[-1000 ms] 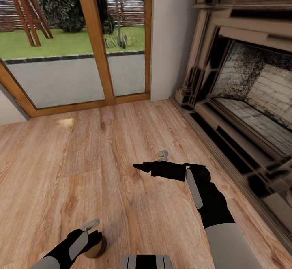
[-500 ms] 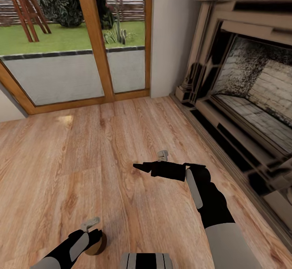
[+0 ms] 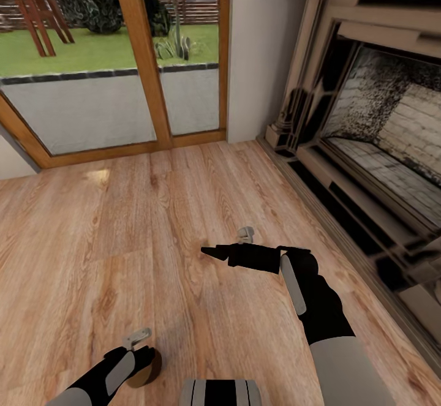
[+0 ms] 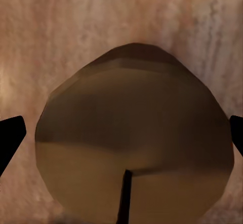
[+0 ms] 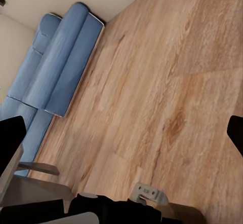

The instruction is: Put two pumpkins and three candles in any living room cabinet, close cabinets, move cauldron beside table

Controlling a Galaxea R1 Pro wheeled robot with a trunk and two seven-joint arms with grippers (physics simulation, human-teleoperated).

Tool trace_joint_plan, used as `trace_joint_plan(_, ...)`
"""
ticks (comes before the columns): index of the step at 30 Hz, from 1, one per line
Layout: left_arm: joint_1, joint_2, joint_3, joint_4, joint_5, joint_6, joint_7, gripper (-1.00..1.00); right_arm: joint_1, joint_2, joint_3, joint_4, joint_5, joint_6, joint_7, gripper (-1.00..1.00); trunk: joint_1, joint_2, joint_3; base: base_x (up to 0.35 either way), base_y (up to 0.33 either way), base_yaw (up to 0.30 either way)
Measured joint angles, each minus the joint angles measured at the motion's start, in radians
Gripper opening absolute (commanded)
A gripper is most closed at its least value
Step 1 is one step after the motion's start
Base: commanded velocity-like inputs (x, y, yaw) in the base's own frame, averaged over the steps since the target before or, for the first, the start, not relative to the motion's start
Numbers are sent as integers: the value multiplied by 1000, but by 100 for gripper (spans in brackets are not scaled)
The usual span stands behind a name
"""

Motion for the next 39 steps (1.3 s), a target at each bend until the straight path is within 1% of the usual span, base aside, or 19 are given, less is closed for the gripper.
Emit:
trace_joint_plan(3,0,0,-8,0,1,0,0,100,0,0,0,0,0,0,0,100,0,0,0,0,0,0)
trace_joint_plan(9,0,0,-10,0,1,0,0,100,0,0,0,-1,0,1,1,100,0,0,0,0,0,0)
trace_joint_plan(10,0,0,-10,0,1,0,0,-100,0,0,0,-1,0,1,1,100,0,0,0,0,0,0)
trace_joint_plan(39,0,0,-10,1,-3,0,0,-100,0,0,0,0,-1,1,1,100,0,0,0,0,0,0)
